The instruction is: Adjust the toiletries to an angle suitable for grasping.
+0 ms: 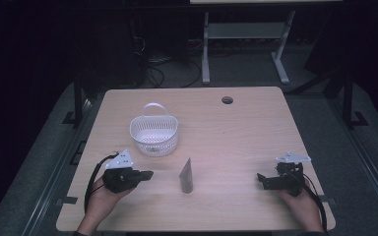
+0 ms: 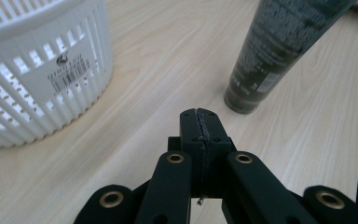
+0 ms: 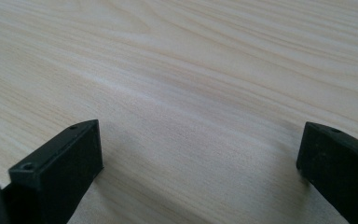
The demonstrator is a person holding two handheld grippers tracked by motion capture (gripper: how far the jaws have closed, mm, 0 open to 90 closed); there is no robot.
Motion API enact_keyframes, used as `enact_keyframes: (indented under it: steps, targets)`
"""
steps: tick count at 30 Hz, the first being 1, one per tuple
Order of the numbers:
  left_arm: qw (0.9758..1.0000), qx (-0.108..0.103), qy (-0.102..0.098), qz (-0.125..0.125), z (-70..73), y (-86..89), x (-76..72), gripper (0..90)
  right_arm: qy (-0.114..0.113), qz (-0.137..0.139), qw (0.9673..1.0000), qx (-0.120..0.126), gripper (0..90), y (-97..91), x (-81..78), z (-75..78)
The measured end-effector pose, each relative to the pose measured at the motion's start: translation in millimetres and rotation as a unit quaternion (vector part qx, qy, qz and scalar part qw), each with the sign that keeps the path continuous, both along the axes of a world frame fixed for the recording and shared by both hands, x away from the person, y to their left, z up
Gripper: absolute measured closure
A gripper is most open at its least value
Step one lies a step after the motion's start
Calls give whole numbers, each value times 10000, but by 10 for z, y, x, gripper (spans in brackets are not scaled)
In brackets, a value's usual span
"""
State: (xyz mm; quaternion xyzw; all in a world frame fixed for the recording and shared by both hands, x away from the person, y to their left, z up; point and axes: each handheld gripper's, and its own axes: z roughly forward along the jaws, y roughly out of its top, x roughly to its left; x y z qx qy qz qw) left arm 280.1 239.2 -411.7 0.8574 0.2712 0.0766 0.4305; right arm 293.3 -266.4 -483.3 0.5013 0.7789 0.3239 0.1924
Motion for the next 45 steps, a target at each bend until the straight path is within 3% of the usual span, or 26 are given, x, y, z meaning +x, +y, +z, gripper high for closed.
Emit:
enact_keyframes:
  steps: [25, 34, 45]
  targets:
    - [9985, -145, -181, -500, 402, -345, 196, 896, -1, 0, 10000, 1, 0, 0, 0, 0]
    - [9957, -310, -254, -834, 495, -494, 147, 896, 0, -1, 10000, 4, 0, 0, 0, 0]
    - [9924, -300, -248, -1172, 474, -676, 33, 896, -1, -2, 10000, 4, 0, -1, 0, 0]
